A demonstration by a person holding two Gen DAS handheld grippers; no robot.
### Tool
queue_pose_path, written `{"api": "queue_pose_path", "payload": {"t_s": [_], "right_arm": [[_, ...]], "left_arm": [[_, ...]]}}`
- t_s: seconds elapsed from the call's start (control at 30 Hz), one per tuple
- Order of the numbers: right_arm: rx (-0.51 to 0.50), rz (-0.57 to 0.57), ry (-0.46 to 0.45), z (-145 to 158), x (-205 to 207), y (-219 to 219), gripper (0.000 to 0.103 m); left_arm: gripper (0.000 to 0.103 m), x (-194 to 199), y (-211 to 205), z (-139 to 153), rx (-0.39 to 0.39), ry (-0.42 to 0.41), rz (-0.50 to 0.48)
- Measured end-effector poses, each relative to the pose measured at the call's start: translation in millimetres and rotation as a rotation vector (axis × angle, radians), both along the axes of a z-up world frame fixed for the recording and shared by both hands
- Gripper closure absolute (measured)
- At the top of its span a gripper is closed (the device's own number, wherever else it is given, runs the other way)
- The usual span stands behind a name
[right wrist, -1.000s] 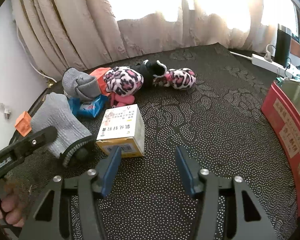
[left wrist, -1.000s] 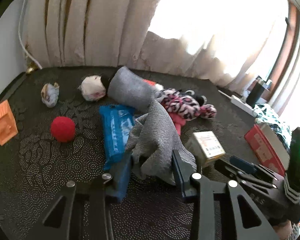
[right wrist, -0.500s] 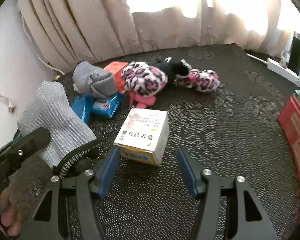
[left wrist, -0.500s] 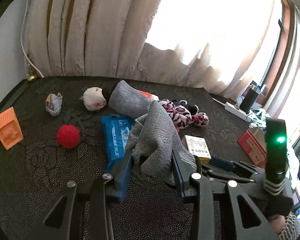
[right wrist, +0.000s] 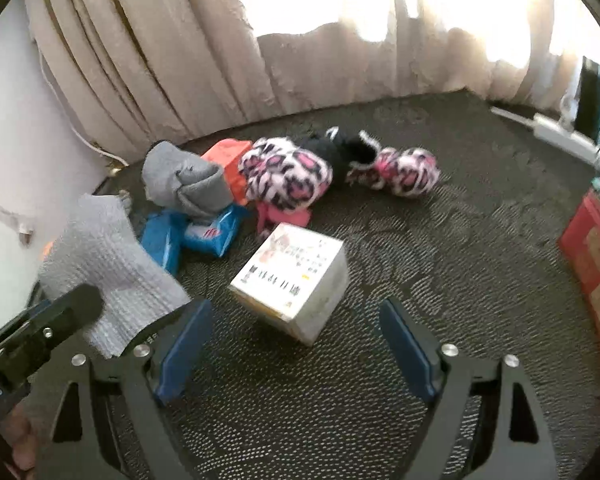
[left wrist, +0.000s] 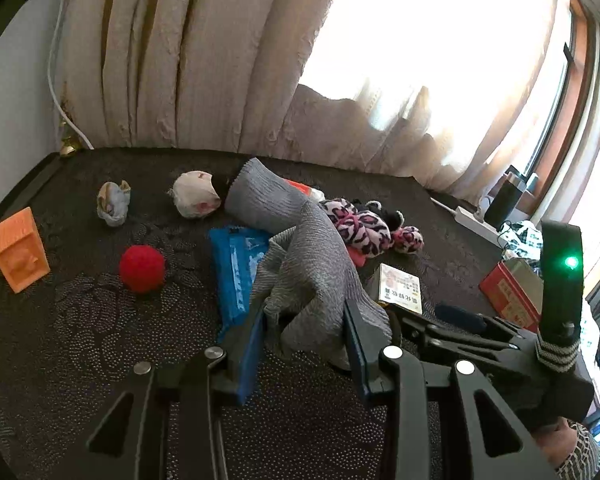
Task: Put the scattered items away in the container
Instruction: 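Close the left tool on the grey sock while the right tool grasps the white box, then carry the sock with the left tool into the red tin while the right tool drops the box there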
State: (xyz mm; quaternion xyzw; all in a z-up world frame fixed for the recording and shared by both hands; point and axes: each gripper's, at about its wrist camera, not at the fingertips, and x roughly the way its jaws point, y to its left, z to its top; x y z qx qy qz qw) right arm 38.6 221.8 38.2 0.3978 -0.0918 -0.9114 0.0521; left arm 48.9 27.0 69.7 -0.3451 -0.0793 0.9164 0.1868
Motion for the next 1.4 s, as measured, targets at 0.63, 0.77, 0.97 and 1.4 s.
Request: {"api": "queue_pose_path", "payload": {"t_s": [0.63, 0.77, 0.97, 1.4], "right_arm": [[0.135, -0.070, -0.030, -11, -11, 9, 0.051], [0.109, -0.096, 0.034, 3, -3, 19, 0.051], [0.120, -0.148, 0.107, 19, 3, 23, 0.051], [0.129, -0.324, 0.232, 45, 65, 86, 0.050]], "left_arm": [[0.063, 2, 5, -4, -0.020, 0.005, -0.015], [0.063, 6, 9, -2, -0.024, 0.029, -0.034], [0.063, 5, 20, -3, -0.005, 0.003, -0.064], [0.063, 27, 109, 26, 0.008, 0.032, -0.210]]}}
